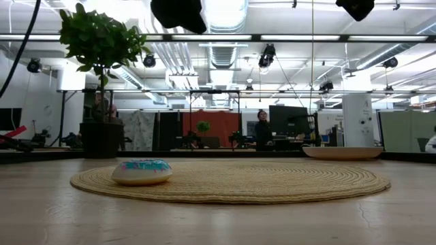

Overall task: Pick & Place donuts
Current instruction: Put the small blue donut on the gray plate

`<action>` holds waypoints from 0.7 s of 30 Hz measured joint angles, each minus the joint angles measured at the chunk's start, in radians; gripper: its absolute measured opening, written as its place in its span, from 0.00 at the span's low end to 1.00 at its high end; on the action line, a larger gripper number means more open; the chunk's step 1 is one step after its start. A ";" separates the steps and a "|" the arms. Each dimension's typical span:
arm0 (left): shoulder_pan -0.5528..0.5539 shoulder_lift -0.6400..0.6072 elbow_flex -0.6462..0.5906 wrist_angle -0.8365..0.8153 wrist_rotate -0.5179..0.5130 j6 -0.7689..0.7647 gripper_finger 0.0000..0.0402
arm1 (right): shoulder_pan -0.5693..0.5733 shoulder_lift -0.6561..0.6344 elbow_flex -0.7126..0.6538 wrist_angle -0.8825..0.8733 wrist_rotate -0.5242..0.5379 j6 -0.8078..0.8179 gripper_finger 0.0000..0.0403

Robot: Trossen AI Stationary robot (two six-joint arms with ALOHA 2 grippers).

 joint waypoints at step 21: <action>-0.134 0.000 -0.232 0.213 -0.049 -0.057 0.54 | 0.000 0.005 0.000 0.000 0.000 0.054 0.02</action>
